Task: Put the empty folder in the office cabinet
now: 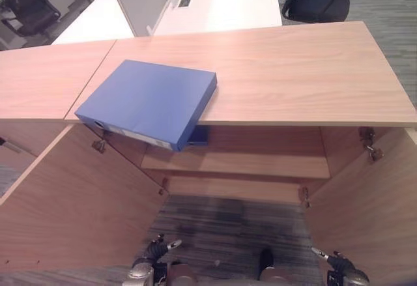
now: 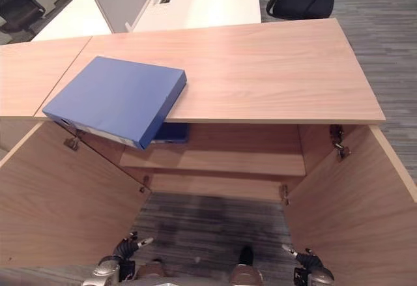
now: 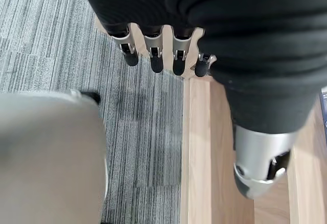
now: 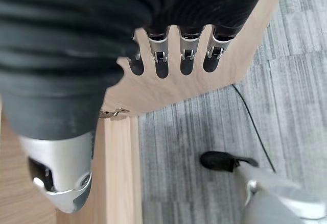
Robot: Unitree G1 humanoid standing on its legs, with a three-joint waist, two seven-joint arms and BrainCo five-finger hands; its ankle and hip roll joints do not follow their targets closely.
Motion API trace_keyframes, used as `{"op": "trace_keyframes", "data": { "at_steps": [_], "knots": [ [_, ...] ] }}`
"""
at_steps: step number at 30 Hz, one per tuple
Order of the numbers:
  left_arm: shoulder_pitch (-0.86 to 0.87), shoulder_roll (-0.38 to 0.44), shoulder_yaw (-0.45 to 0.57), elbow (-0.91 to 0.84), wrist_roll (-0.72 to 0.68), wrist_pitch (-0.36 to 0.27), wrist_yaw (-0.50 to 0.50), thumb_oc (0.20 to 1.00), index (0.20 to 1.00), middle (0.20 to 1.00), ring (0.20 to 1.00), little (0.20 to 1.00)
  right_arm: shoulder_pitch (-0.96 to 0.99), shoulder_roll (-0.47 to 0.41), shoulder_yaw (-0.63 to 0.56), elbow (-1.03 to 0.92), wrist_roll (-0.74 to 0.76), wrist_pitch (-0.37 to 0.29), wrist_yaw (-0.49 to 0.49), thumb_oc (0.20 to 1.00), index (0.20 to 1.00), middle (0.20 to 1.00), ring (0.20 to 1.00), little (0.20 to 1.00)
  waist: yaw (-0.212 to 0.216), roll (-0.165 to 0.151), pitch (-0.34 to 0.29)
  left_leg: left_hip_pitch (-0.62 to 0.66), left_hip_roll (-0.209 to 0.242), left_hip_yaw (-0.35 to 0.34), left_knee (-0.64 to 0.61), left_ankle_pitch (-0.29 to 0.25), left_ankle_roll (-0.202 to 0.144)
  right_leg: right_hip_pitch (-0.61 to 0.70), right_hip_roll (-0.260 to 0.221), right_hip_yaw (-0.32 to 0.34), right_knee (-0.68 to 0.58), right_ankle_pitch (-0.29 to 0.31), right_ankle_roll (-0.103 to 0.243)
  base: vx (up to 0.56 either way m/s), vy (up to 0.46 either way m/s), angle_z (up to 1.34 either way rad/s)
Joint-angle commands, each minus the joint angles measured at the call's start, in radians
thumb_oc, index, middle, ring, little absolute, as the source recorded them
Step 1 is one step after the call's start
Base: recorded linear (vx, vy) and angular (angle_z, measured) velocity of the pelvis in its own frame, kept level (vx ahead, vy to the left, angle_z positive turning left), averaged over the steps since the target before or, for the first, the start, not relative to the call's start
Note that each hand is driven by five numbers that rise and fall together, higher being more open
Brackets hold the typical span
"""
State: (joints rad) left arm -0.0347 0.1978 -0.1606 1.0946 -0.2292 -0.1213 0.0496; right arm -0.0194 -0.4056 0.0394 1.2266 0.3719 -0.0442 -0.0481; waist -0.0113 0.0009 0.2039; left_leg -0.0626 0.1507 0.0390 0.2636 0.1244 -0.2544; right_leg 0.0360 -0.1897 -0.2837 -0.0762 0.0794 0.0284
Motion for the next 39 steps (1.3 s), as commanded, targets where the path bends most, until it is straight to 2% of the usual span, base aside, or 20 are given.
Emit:
{"op": "trace_keyframes", "data": {
  "at_steps": [1, 4, 7, 10, 12, 15, 16, 19, 21, 24, 29, 39],
  "knots": [
    [-0.033, 0.051, 0.002, -0.022, -0.003, -0.016, -0.001, 1.0, 1.0, 1.0, 1.0, 1.0, -0.039, 0.029, -0.003, 0.004, 0.009, -0.025, -0.008, 1.0, 1.0, 1.0, 1.0, 1.0, 0.01, -0.013, 0.041, 0.047, -0.055, 0.002, 0.04, -0.22, 0.113, -0.017, -0.023, 0.003, 0.111, -0.07, 0.083, 0.0, 0.051, -0.06],
    [-0.019, 0.056, 0.003, -0.011, 0.019, -0.014, -0.008, 1.0, 1.0, 1.0, 1.0, 1.0, -0.018, 0.055, -0.008, -0.001, 0.007, -0.026, 0.0, 1.0, 1.0, 1.0, 1.0, 1.0, 0.005, -0.012, 0.013, 0.116, -0.064, 0.035, -0.073, -0.265, 0.14, -0.007, -0.02, -0.002, 0.097, -0.053, 0.097, 0.05, 0.086, 0.07],
    [-0.022, 0.058, -0.004, -0.006, 0.032, -0.012, -0.011, 1.0, 1.0, 1.0, 1.0, 1.0, -0.011, 0.069, -0.013, -0.003, 0.012, -0.025, 0.0, 1.0, 1.0, 1.0, 1.0, 1.0, -0.001, -0.012, 0.008, 0.137, -0.078, 0.023, -0.142, -0.247, 0.148, -0.013, -0.028, -0.003, 0.101, -0.034, 0.108, -0.01, 0.122, 0.13],
    [-0.029, 0.073, -0.006, -0.001, 0.048, -0.013, -0.015, 1.0, 1.0, 1.0, 1.0, 1.0, -0.006, 0.089, 0.002, -0.01, -0.003, -0.02, 0.003, 1.0, 1.0, 1.0, 1.0, 1.0, -0.005, -0.007, 0.013, 0.173, -0.095, 0.031, -0.239, -0.235, 0.178, -0.068, -0.042, 0.015, 0.149, -0.012, 0.134, -0.09, 0.192, 0.16],
    [-0.029, 0.076, -0.002, -0.002, 0.048, -0.012, -0.013, 1.0, 1.0, 1.0, 1.0, 1.0, -0.014, 0.092, 0.006, -0.009, -0.009, -0.018, 0.002, 1.0, 1.0, 1.0, 1.0, 1.0, -0.002, -0.007, 0.019, 0.182, -0.1, 0.04, -0.259, -0.23, 0.184, -0.091, -0.052, 0.015, 0.17, 0.001, 0.146, -0.09, 0.126, -0.16],
    [-0.031, 0.089, 0.009, 0.0, 0.041, -0.013, -0.01, 1.0, 1.0, 1.0, 1.0, 1.0, -0.028, 0.101, 0.004, -0.007, -0.009, -0.016, 0.001, 1.0, 1.0, 1.0, 1.0, 1.0, 0.003, -0.002, 0.041, 0.191, -0.112, 0.057, -0.293, -0.212, 0.202, -0.141, -0.085, 0.009, 0.254, 0.049, 0.195, -0.15, 0.092, -0.31],
    [-0.034, 0.096, 0.011, 0.009, 0.045, -0.015, -0.009, 1.0, 1.0, 1.0, 1.0, 1.0, -0.031, 0.108, 0.007, -0.009, -0.008, -0.015, 0.001, 1.0, 1.0, 1.0, 1.0, 1.0, 0.002, 0.005, 0.048, 0.184, -0.114, 0.059, -0.304, -0.193, 0.213, -0.141, -0.077, 0.037, 0.294, 0.031, 0.203, -0.19, 0.115, -0.22],
    [-0.037, 0.103, 0.014, 0.016, 0.048, -0.014, -0.013, 1.0, 1.0, 1.0, 1.0, 1.0, -0.025, 0.111, 0.007, -0.004, -0.006, -0.02, 0.002, 1.0, 1.0, 1.0, 1.0, 1.0, 0.016, 0.015, 0.032, 0.162, -0.122, 0.069, -0.315, -0.168, 0.226, -0.092, -0.052, 0.051, 0.322, -0.03, 0.178, -0.12, 0.082, -0.1],
    [-0.037, 0.103, 0.016, 0.02, 0.048, -0.015, -0.013, 1.0, 1.0, 1.0, 1.0, 1.0, -0.022, 0.112, 0.006, 0.0, -0.007, -0.021, 0.0, 1.0, 1.0, 1.0, 1.0, 1.0, 0.024, 0.014, 0.022, 0.16, -0.126, 0.072, -0.32, -0.163, 0.225, -0.07, -0.045, 0.051, 0.315, -0.048, 0.172, -0.03, 0.013, 0.04],
    [-0.024, 0.096, 0.023, 0.025, 0.047, -0.014, -0.015, 1.0, 1.0, 1.0, 1.0, 1.0, -0.008, 0.113, 0.009, 0.016, -0.016, -0.019, -0.001, 1.0, 1.0, 1.0, 1.0, 1.0, 0.052, 0.0, -0.024, 0.153, -0.135, 0.087, -0.329, -0.159, 0.221, 0.009, -0.037, 0.04, 0.21, -0.085, 0.157, 0.0, -0.032, -0.05],
    [-0.018, 0.084, 0.023, 0.019, 0.042, -0.017, -0.011, 1.0, 1.0, 1.0, 1.0, 1.0, -0.014, 0.107, 0.02, 0.019, -0.014, -0.018, 0.0, 1.0, 1.0, 1.0, 1.0, 1.0, 0.045, 0.003, -0.029, 0.162, -0.13, 0.076, -0.33, -0.156, 0.217, 0.02, -0.021, 0.08, 0.157, -0.079, 0.15, 0.0, -0.062, -0.13],
    [-0.013, 0.067, 0.003, -0.003, 0.066, -0.024, -0.002, 1.0, 1.0, 1.0, 1.0, 1.0, -0.003, 0.109, 0.04, 0.015, -0.021, -0.021, 0.005, 1.0, 1.0, 1.0, 1.0, 1.0, 0.035, 0.009, -0.052, 0.196, -0.118, 0.055, -0.343, -0.153, 0.199, 0.09, -0.002, 0.069, 0.057, -0.07, 0.138, 0.02, -0.053, 0.01]
  ]
}}
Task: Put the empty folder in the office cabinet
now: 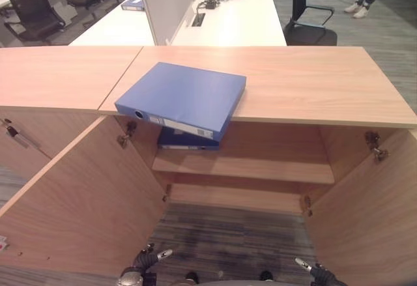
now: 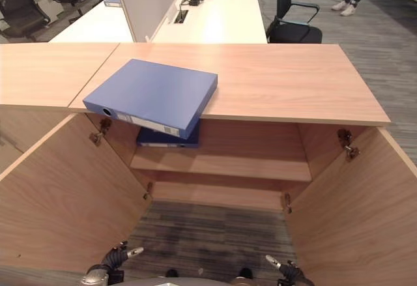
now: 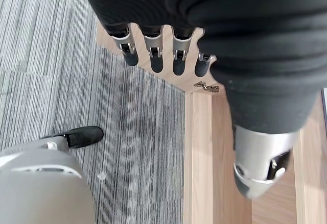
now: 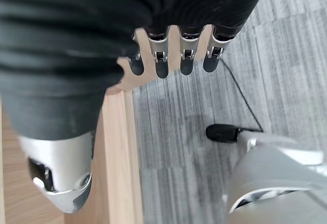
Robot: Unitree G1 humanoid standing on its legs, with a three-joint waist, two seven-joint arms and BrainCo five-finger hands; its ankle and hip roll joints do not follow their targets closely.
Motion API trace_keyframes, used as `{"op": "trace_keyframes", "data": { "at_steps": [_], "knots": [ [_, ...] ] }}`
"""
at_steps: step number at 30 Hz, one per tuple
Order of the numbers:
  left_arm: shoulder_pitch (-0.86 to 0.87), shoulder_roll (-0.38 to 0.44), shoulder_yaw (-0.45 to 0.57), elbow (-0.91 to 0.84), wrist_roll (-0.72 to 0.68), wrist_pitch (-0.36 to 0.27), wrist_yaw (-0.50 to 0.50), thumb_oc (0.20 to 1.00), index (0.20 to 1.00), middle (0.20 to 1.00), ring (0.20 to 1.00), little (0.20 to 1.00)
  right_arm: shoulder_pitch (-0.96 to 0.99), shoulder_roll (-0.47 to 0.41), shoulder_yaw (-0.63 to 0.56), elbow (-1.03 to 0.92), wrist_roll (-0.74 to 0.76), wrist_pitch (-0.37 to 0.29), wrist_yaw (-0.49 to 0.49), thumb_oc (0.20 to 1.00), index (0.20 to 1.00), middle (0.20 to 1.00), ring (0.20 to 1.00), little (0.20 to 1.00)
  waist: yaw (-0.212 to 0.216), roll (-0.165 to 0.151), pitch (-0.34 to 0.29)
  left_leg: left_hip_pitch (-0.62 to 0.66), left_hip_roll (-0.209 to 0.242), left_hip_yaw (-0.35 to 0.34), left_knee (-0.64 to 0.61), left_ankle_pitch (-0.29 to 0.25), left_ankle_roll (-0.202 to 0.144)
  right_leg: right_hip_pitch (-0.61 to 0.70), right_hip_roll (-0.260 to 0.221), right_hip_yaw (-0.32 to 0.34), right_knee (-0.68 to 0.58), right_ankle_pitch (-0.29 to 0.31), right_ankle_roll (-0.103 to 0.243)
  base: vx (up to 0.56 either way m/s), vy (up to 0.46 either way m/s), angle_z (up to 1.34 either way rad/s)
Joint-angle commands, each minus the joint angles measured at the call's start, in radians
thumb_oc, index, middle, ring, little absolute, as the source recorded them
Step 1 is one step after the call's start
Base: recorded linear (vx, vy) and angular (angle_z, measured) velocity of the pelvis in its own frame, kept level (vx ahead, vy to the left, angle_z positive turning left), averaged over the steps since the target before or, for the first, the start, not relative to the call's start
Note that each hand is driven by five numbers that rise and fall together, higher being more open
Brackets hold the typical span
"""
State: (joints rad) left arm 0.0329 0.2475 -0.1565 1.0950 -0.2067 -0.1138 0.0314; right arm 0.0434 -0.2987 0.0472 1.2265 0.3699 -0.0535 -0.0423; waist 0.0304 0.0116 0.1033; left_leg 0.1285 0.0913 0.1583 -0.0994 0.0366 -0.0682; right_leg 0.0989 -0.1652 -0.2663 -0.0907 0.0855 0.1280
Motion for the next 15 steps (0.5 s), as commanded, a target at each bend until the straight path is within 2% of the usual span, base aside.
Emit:
{"op": "trace_keyframes", "data": {
  "at_steps": [1, 4, 6, 10, 11, 14, 15],
  "knots": [
    [-0.084, 0.025, -0.009, -0.035, 0.056, -0.037, 0.026, 1.0, 1.0, 1.0, 1.0, 1.0, -0.063, -0.001, 0.032, 0.015, -0.02, -0.011, -0.001, 1.0, 1.0, 1.0, 1.0, 1.0, -0.007, -0.001, 0.048, 0.009, -0.055, -0.068, 0.019, -0.064, 0.01, 0.033, -0.024, 0.051, 0.069, -0.079, 0.035, 0.0, 0.0, 0.0],
    [-0.087, 0.05, -0.019, -0.13, 0.099, -0.044, 0.056, 1.0, 1.0, 1.0, 1.0, 1.0, -0.06, -0.004, 0.029, 0.015, -0.026, -0.012, -0.004, 1.0, 1.0, 1.0, 1.0, 1.0, -0.005, -0.001, 0.05, 0.013, -0.051, -0.076, 0.02, -0.064, 0.008, 0.038, -0.02, 0.048, 0.073, -0.085, 0.031, 0.01, -0.045, 0.03],
    [-0.08, 0.089, -0.013, -0.273, 0.164, -0.052, 0.107, 1.0, 1.0, 1.0, 1.0, 1.0, -0.059, -0.01, 0.015, 0.016, -0.024, -0.019, -0.014, 1.0, 1.0, 1.0, 1.0, 1.0, 0.002, -0.001, 0.053, 0.011, -0.048, -0.083, 0.021, -0.061, 0.006, 0.043, -0.016, 0.046, 0.073, -0.09, 0.029, 0.0, -0.03, 0.04],
    [0.033, 0.163, 0.076, -0.59, 0.369, -0.057, 0.26, 1.0, 1.0, 1.0, 1.0, 1.0, -0.033, 0.007, -0.03, 0.0, -0.031, -0.052, -0.056, 1.0, 1.0, 1.0, 1.0, 1.0, 0.027, -0.013, 0.055, 0.01, -0.044, -0.099, 0.02, -0.06, 0.002, 0.058, -0.011, 0.029, 0.06, -0.093, 0.031, 0.02, -0.056, 0.13],
    [0.04, 0.162, 0.078, -0.598, 0.373, -0.053, 0.261, 1.0, 1.0, 1.0, 1.0, 1.0, -0.031, 0.009, -0.029, -0.001, -0.032, -0.052, -0.057, 1.0, 1.0, 1.0, 1.0, 1.0, 0.026, -0.015, 0.054, 0.01, -0.044, -0.099, 0.02, -0.06, 0.001, 0.06, -0.011, 0.028, 0.059, -0.093, 0.031, 0.04, -0.049, 0.1],
    [0.129, 0.177, 0.144, -0.789, 0.578, -0.067, 0.356, 1.0, 1.0, 1.0, 1.0, 1.0, -0.007, 0.014, -0.055, 0.007, -0.052, -0.06, -0.072, 1.0, 1.0, 1.0, 1.0, 1.0, 0.042, -0.027, 0.043, 0.016, -0.043, -0.107, 0.016, -0.066, -0.004, 0.083, -0.003, 0.017, 0.035, -0.095, 0.032, 0.06, -0.059, 0.12],
    [0.135, 0.178, 0.154, -0.819, 0.589, -0.076, 0.368, 1.0, 1.0, 1.0, 1.0, 1.0, -0.003, 0.014, -0.054, 0.009, -0.052, -0.058, -0.069, 1.0, 1.0, 1.0, 1.0, 1.0, 0.043, -0.029, 0.044, 0.016, -0.04, -0.109, 0.015, -0.067, -0.005, 0.084, -0.003, 0.016, 0.033, -0.094, 0.033, 0.05, -0.043, 0.2]
  ]
}}
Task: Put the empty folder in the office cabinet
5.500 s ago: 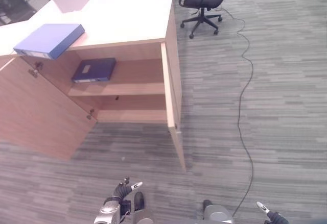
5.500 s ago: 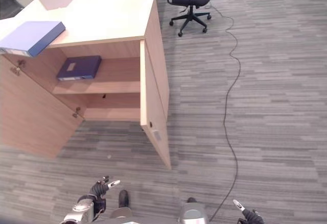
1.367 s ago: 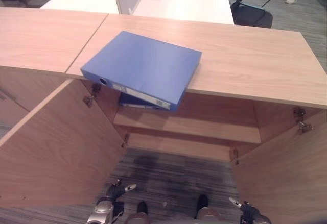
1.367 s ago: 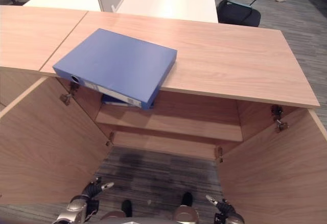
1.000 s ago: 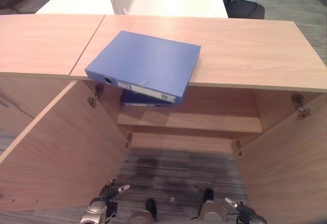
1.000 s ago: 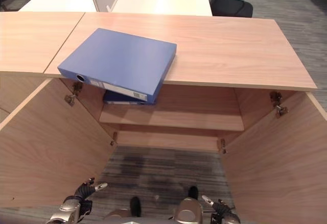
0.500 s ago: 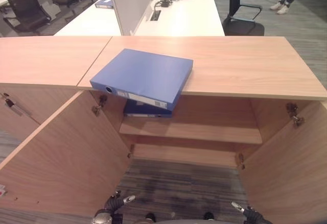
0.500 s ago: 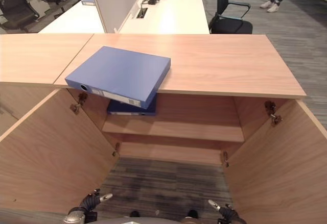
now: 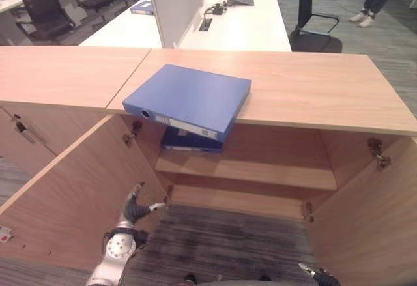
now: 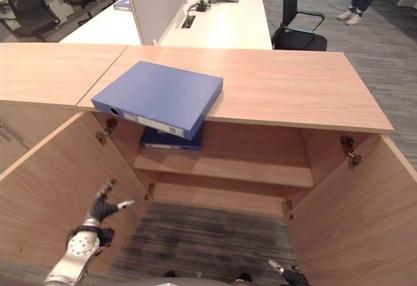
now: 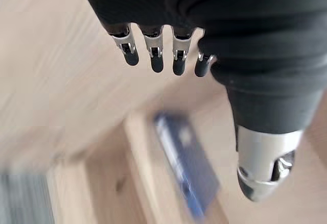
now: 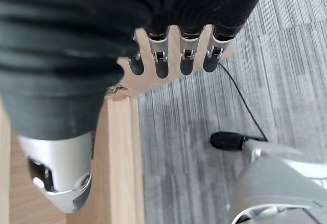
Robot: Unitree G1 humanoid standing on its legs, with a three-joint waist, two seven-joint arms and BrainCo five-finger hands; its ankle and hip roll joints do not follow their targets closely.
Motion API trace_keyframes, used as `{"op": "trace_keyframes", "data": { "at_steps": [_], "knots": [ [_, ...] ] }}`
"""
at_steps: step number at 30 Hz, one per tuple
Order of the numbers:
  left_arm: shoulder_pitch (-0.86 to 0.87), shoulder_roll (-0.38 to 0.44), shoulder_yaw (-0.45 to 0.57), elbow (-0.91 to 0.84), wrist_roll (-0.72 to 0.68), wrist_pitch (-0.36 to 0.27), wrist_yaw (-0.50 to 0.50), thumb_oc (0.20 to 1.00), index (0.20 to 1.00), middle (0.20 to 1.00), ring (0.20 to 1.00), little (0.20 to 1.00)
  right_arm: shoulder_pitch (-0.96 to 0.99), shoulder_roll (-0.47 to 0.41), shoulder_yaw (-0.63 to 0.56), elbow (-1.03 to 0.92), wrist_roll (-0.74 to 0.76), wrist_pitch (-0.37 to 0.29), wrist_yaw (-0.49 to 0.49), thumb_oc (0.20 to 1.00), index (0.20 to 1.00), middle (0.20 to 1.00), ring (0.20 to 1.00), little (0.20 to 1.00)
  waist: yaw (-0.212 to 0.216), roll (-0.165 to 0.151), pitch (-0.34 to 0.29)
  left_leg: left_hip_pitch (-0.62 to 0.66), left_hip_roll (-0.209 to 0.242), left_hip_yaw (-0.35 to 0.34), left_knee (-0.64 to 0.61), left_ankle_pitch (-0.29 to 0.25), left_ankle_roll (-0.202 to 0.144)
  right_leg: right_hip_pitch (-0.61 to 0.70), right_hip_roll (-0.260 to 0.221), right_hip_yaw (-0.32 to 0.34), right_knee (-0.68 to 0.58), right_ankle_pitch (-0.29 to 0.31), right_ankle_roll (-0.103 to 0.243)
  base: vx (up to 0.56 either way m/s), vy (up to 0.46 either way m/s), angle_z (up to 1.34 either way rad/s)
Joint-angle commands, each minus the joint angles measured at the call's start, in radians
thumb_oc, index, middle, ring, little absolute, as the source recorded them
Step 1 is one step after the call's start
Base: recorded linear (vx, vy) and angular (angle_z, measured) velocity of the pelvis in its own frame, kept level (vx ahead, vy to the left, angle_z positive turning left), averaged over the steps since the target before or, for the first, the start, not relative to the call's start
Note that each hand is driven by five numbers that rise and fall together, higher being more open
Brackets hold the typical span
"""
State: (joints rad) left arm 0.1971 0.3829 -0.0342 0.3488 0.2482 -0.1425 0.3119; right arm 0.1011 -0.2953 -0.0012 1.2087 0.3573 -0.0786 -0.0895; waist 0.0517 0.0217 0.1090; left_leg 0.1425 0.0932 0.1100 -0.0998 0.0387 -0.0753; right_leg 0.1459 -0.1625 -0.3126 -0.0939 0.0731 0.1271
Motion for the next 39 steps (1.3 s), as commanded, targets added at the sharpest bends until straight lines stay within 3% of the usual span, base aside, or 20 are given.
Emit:
{"op": "trace_keyframes", "data": {
  "at_steps": [1, 17, 19, 33, 39],
  "knots": [
    [-0.024, 0.042, 0.035, -0.079, 0.135, -0.045, 0.086, 1.0, 1.0, 1.0, 1.0, 1.0, -0.06, 0.011, -0.004, 0.026, -0.039, -0.033, -0.021, 1.0, 1.0, 1.0, 1.0, 1.0, 0.021, -0.039, 0.038, 0.002, -0.042, -0.061, 0.015, -0.069, 0.002, 0.038, -0.006, 0.062, 0.035, -0.082, 0.033, 0.02, -0.04, 0.13],
    [-0.174, 0.221, 0.075, -0.419, 0.316, -0.075, 0.182, 1.0, 1.0, 1.0, 1.0, 1.0, -0.071, 0.034, 0.07, 0.013, -0.012, -0.029, -0.002, 1.0, 1.0, 1.0, 1.0, 1.0, 0.011, -0.029, 0.03, 0.024, -0.026, -0.061, 0.014, -0.074, -0.017, 0.056, 0.009, 0.061, 0.029, -0.088, 0.028, 0.0, -0.016, 0.01],
    [-0.221, 0.279, 0.065, -0.453, 0.361, -0.079, 0.182, 1.0, 1.0, 1.0, 1.0, 1.0, -0.059, 0.032, 0.077, 0.019, -0.024, -0.026, 0.003, 1.0, 1.0, 1.0, 1.0, 1.0, 0.0, -0.021, 0.025, 0.031, -0.025, -0.057, 0.013, -0.075, -0.019, 0.058, 0.012, 0.063, 0.027, -0.09, 0.029, 0.0, -0.002, -0.02],
    [-0.399, 0.487, -0.045, -0.483, 0.465, -0.097, 0.143, 1.0, 1.0, 1.0, 1.0, 1.0, -0.043, 0.003, 0.093, 0.043, -0.07, -0.022, 0.009, 1.0, 1.0, 1.0, 1.0, 1.0, -0.041, 0.006, 0.01, 0.04, -0.024, -0.004, 0.013, -0.08, -0.025, 0.04, 0.012, 0.088, 0.013, -0.069, 0.049, 0.0, 0.005, -0.09],
    [-0.468, 0.504, -0.126, -0.438, 0.47, -0.097, 0.128, 1.0, 1.0, 1.0, 1.0, 1.0, -0.034, 0.002, 0.091, 0.051, -0.065, -0.022, 0.006, 1.0, 1.0, 1.0, 1.0, 1.0, -0.061, 0.016, 0.007, 0.041, -0.029, -0.002, 0.013, -0.081, -0.024, 0.041, 0.01, 0.094, 0.012, -0.07, 0.05, 0.0, 0.011, -0.07]
  ]
}}
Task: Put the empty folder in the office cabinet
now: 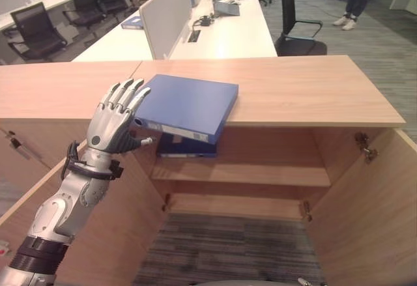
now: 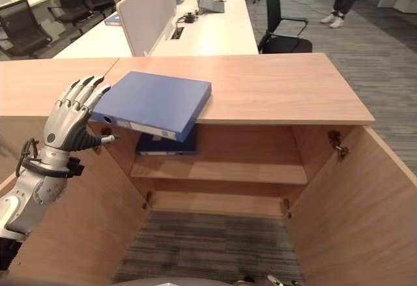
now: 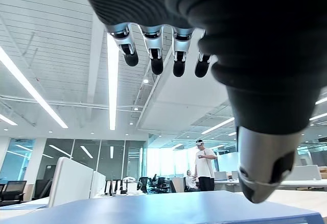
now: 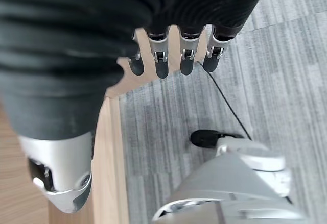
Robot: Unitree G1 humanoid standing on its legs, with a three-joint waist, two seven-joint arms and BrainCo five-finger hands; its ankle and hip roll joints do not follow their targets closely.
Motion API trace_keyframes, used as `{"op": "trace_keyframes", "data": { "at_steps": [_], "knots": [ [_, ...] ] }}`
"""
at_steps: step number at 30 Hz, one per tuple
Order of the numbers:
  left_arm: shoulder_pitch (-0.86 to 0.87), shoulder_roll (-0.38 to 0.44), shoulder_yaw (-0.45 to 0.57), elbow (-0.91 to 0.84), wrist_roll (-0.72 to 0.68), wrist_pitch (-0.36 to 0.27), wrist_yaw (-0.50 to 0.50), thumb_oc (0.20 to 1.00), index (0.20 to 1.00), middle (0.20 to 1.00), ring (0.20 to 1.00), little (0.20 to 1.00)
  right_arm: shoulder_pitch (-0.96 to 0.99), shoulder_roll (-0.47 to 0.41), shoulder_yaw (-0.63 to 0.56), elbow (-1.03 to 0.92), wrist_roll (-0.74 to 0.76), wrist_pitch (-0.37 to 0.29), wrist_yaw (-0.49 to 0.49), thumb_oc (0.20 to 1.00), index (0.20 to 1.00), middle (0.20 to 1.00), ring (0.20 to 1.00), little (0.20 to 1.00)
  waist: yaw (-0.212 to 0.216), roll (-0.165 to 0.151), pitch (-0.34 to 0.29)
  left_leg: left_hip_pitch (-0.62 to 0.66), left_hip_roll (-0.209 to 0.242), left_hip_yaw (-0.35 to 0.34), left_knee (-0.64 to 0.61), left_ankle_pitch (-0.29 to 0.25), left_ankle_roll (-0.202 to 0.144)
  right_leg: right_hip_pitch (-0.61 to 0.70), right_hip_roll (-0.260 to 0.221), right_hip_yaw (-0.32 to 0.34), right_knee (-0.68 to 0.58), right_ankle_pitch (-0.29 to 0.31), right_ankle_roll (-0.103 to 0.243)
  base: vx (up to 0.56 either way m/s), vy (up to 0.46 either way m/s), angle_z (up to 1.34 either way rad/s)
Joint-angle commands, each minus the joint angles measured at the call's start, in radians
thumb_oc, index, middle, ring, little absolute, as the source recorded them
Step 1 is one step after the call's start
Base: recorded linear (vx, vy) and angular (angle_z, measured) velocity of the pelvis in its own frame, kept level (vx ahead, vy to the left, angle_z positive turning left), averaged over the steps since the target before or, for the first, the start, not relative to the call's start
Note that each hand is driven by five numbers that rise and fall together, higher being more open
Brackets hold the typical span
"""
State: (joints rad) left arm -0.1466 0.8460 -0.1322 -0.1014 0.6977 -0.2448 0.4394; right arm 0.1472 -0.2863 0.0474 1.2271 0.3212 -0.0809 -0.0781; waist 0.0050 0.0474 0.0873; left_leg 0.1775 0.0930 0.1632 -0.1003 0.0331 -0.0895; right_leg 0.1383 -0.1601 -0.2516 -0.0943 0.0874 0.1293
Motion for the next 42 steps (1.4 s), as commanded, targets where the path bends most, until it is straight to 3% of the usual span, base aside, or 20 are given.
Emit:
{"op": "trace_keyframes", "data": {
  "at_steps": [1, 19, 42],
  "knots": [
    [-0.128, 0.041, -0.032, 0.015, 0.021, 0.006, 0.001, 1.0, 1.0, 1.0, 1.0, 1.0, -0.08, -0.007, 0.042, 0.032, -0.029, -0.02, -0.006, 1.0, 1.0, 1.0, 1.0, 1.0, -0.014, -0.01, 0.029, 0.006, -0.029, -0.056, 0.013, -0.075, -0.009, 0.049, 0.007, 0.032, 0.013, -0.084, 0.048, 0.0, 0.0, 0.0],
    [-0.203, -0.064, -0.115, 0.132, -0.033, 0.026, -0.013, 1.0, 1.0, 1.0, 1.0, 1.0, -0.079, -0.003, 0.022, 0.047, -0.029, -0.013, -0.027, 1.0, 1.0, 1.0, 1.0, 1.0, -0.034, -0.012, 0.031, 0.006, -0.039, -0.059, 0.013, -0.082, -0.003, 0.044, 0.003, 0.036, 0.014, -0.084, 0.045, 0.0, 0.0, 0.0],
    [-0.361, -0.063, -0.238, 0.297, 0.016, 0.079, -0.014, 1.0, 1.0, 1.0, 1.0, 1.0, -0.086, -0.019, 0.023, 0.05, -0.022, -0.013, -0.033, 1.0, 1.0, 1.0, 1.0, 1.0, -0.058, -0.021, 0.023, 0.016, -0.031, -0.05, 0.013, -0.086, -0.003, 0.046, 0.012, 0.05, 0.019, -0.091, 0.042, 0.0, 0.0, 0.0]
  ]
}}
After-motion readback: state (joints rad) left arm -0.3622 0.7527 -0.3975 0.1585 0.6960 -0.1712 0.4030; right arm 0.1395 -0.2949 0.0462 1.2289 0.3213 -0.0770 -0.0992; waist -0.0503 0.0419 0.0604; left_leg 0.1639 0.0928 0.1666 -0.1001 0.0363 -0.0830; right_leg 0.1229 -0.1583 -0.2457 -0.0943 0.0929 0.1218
